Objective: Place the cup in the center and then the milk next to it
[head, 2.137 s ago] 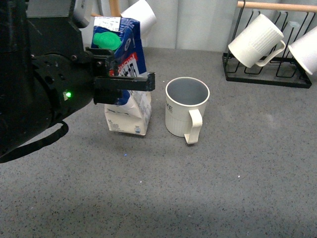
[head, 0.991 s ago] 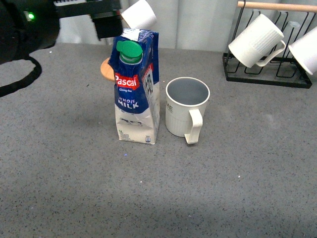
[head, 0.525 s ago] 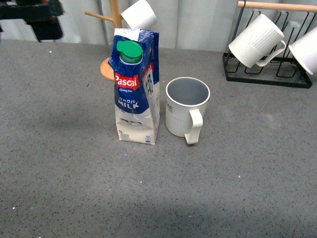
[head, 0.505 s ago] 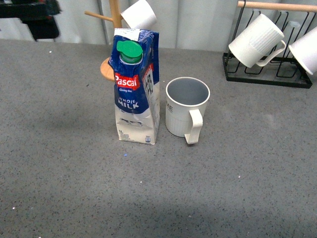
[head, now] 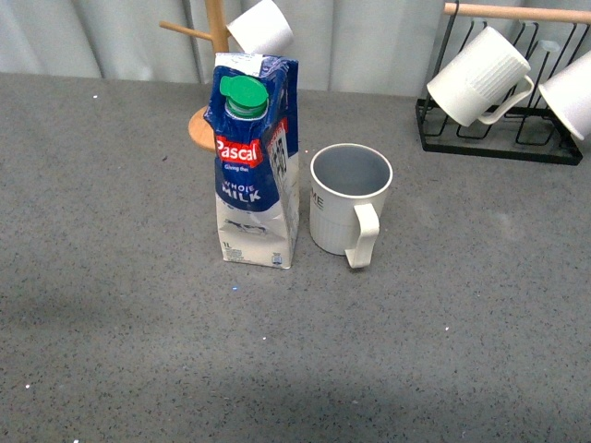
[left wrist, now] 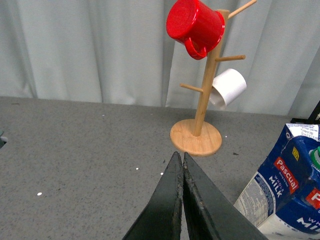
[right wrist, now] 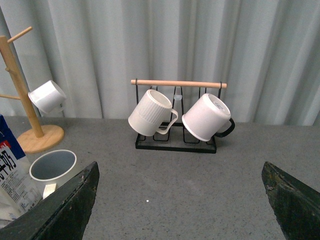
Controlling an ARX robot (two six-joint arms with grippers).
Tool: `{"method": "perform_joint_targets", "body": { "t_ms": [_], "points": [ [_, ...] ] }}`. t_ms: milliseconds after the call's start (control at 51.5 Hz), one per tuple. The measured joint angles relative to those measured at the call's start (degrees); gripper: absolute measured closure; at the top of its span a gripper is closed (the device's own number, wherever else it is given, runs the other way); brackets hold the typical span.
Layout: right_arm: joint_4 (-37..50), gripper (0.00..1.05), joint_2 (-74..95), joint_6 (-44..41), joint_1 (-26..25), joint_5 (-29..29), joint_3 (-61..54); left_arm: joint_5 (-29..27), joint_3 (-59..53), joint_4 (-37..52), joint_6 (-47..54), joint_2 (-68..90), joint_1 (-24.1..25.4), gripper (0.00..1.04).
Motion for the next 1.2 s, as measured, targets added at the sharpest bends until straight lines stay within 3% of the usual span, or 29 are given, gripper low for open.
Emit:
{"method": "perform_joint_targets", "body": {
  "t_ms": [233,1204],
  "points": [
    [0.0,0.09,0.0,0.0,0.0,0.0,0.0,3.8,-3.6,-5.4,0.1,-8.9,4.2,1.01],
    [0.0,0.09,0.0,0.0,0.0,0.0,0.0,4.2,-7.5,-36.1,0.1,-45.5,4.3,1.01]
  ]
}}
